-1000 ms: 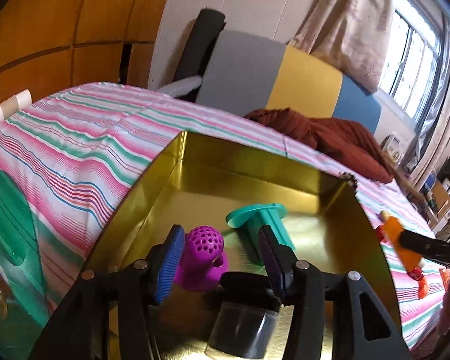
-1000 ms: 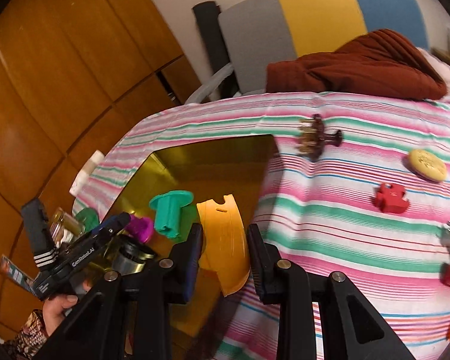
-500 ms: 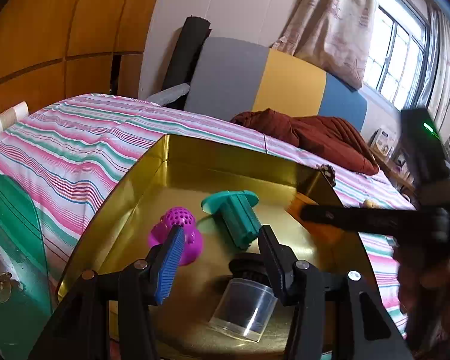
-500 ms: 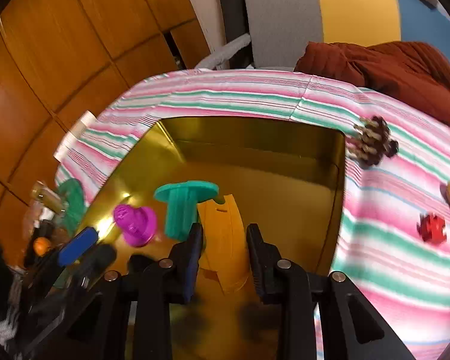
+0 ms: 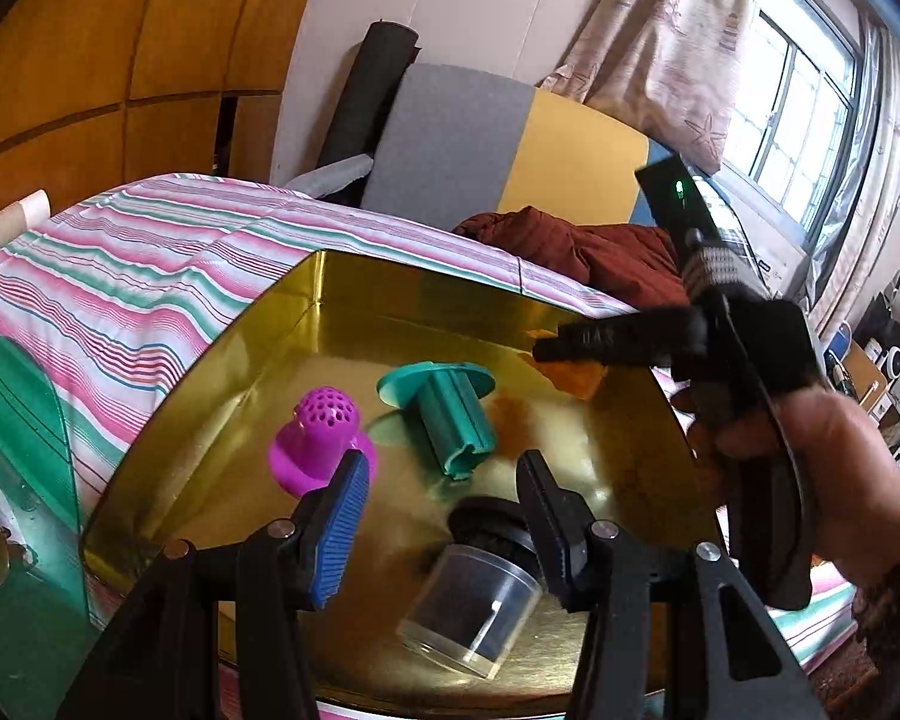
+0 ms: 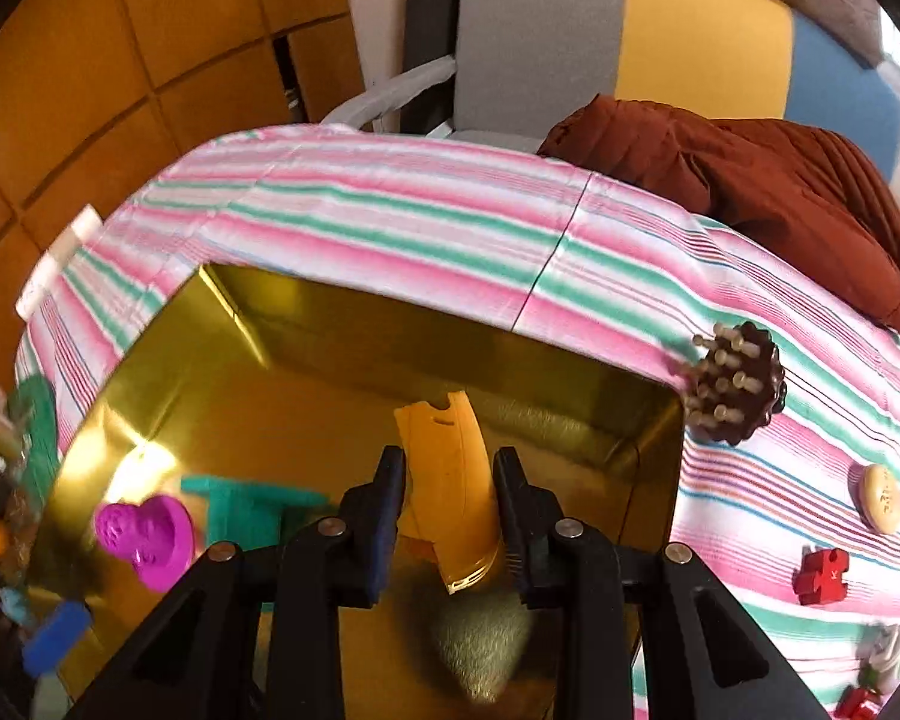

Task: Organize rigid objects
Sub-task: 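Lower the yellow-orange piece into the gold tray and open the right tool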

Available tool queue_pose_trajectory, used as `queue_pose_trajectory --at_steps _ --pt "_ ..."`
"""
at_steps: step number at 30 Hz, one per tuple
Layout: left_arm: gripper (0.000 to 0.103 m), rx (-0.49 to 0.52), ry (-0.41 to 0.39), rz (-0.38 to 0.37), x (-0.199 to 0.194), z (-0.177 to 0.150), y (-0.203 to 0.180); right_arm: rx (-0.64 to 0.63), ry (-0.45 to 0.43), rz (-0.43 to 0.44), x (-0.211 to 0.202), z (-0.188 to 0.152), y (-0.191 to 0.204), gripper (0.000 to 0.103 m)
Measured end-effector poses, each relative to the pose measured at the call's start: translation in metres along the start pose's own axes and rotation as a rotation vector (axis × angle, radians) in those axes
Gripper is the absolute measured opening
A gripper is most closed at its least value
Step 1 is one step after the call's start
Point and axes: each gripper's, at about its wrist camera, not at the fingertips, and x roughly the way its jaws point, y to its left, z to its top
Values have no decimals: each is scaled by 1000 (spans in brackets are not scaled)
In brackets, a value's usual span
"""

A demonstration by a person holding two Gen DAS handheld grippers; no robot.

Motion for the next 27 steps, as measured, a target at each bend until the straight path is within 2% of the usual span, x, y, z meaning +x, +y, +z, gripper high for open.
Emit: queue_pose_trajectory --at_steps 3,7,10,13,18,24,27 --pt "52 11 4 -9 0 -2 -3 28 -43 -23 -8 -1 -6 57" --pt "52 24 2 -16 -2 -3 -8 83 -81 -2 -22 -10 -16 58" --pt "52 39 4 -21 -2 -5 -13 118 -111 11 -34 -20 -23 68" --pt "52 56 13 -24 -1 -8 -18 136 -123 51 -44 -30 -26 68" --pt "52 81 19 -29 0 -10 -24 130 -154 24 -60 -40 -29 80" --pt "52 96 7 -36 -3 -13 -30 166 -106 -6 -64 -61 -50 80" --pt "52 110 -3 -41 -6 -12 -34 205 -60 -52 -63 -79 -68 81"
